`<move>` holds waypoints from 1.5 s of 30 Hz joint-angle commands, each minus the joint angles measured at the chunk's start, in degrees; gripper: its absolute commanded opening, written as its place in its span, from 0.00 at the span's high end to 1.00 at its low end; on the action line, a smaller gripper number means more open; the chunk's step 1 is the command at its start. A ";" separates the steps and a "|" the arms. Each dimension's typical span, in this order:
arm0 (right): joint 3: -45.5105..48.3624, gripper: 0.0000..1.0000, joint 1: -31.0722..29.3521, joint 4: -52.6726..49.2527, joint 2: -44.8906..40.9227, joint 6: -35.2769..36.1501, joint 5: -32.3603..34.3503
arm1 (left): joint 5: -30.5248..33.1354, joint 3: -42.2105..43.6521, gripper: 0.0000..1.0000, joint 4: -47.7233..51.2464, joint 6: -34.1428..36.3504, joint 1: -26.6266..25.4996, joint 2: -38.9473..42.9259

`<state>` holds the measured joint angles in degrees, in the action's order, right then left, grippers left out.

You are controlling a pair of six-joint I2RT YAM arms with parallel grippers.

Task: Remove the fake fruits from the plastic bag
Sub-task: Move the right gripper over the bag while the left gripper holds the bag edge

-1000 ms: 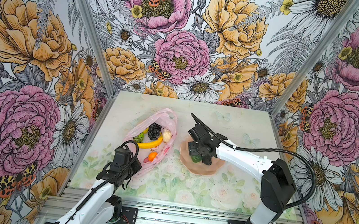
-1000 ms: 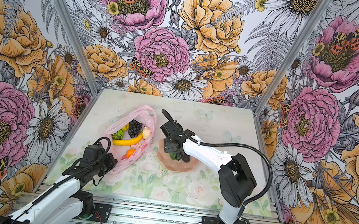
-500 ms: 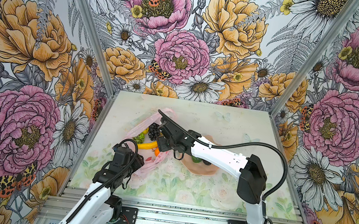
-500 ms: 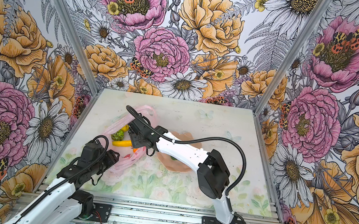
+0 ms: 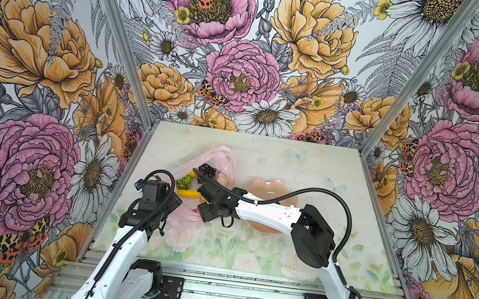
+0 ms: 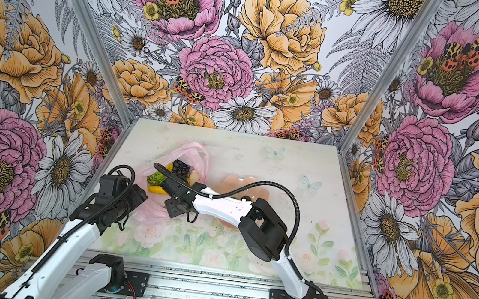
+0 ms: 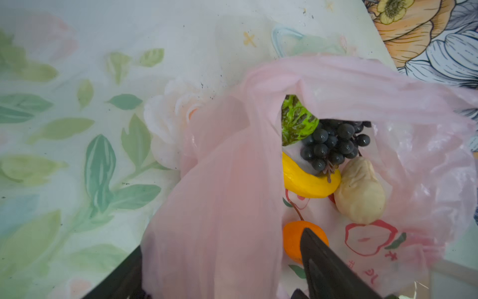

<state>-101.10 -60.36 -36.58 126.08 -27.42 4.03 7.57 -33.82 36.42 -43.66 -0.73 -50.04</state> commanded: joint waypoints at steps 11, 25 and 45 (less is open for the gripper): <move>3.76 0.32 0.43 3.40 -2.74 -0.62 1.15 | 1.47 -9.24 0.18 -9.50 5.44 2.29 -18.53; 3.88 0.32 3.24 7.23 -7.81 -0.61 -4.57 | -7.24 2.61 0.83 -16.38 2.99 4.03 -13.36; -20.64 0.26 3.00 12.05 12.79 -4.64 -7.48 | -6.88 15.80 1.00 -7.43 -7.64 -3.21 16.74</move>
<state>-118.78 -56.82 -25.43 136.90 -29.17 -3.31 0.58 -19.22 27.03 -48.99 -3.64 -35.70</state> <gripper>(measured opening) 0.741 0.050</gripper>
